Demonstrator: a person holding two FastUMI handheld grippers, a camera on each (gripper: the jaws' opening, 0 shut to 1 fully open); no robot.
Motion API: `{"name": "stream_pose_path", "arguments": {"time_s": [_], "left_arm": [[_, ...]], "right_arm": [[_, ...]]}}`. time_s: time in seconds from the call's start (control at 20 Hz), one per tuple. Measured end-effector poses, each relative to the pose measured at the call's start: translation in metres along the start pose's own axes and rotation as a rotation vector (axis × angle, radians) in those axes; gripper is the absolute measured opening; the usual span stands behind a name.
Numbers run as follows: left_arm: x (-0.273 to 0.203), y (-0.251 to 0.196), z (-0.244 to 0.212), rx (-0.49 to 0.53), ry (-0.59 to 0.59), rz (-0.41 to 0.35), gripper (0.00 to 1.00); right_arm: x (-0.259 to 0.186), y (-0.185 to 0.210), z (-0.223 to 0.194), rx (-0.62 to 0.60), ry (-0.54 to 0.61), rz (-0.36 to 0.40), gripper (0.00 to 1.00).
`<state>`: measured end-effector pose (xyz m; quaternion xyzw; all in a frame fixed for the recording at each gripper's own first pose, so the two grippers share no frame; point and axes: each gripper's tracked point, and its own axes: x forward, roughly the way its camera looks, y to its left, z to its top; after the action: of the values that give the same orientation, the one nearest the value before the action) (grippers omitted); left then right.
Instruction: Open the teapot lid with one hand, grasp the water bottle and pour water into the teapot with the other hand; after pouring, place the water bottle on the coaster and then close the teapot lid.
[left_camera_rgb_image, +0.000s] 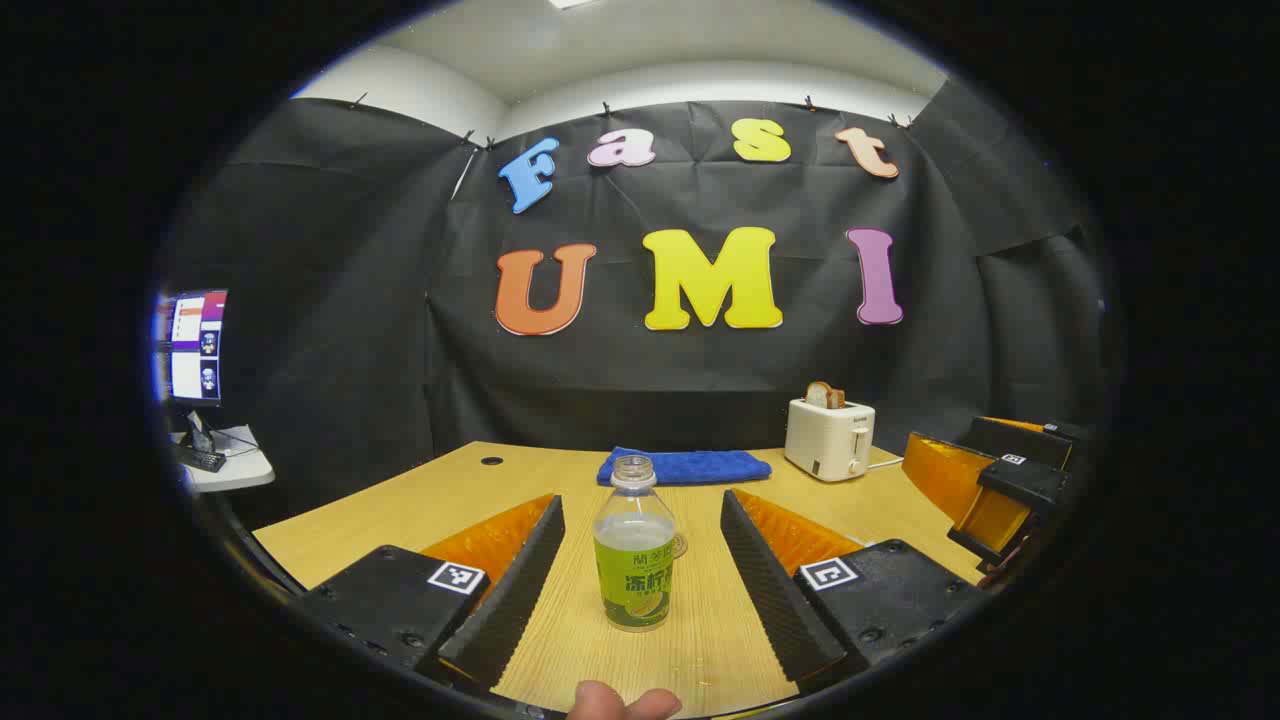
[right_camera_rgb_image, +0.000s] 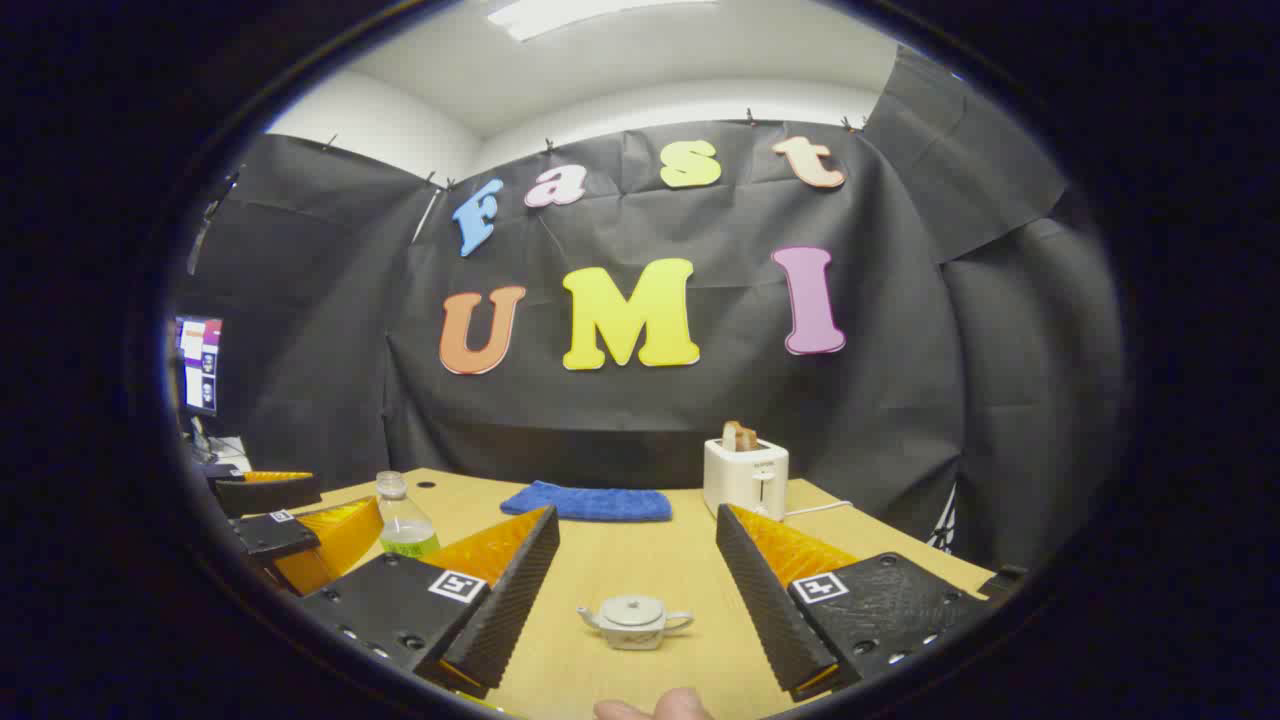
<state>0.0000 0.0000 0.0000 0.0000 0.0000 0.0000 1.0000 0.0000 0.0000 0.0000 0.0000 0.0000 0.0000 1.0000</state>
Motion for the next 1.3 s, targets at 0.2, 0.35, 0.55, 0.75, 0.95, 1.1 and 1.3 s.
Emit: {"name": "stream_pose_path", "arguments": {"time_s": [0.2,0.35,0.55,0.75,0.95,1.1,1.3], "left_arm": [[0.001,0.007,-0.002,0.001,0.004,0.013,0.98],[0.003,0.011,-0.005,-0.003,0.015,0.016,0.98],[0.004,0.011,-0.007,0.001,0.018,0.010,0.98],[0.005,0.014,-0.006,-0.001,0.019,0.018,0.98],[0.006,0.014,-0.008,-0.002,0.024,0.022,0.98],[0.005,0.018,-0.007,0.002,0.023,0.025,0.98],[0.006,0.022,-0.006,-0.007,0.022,0.034,0.98]], "right_arm": [[-0.001,0.001,-0.002,-0.005,-0.001,-0.005,0.95],[0.001,0.003,-0.004,-0.014,0.005,-0.007,0.95],[0.001,0.004,-0.004,-0.017,0.003,-0.009,0.95],[0.004,0.002,-0.010,-0.011,0.013,-0.009,0.95],[0.016,-0.001,-0.029,-0.020,0.040,-0.014,0.95],[0.026,0.001,-0.046,-0.012,0.066,-0.010,0.95],[0.046,0.004,-0.073,-0.016,0.116,-0.001,0.95]]}}
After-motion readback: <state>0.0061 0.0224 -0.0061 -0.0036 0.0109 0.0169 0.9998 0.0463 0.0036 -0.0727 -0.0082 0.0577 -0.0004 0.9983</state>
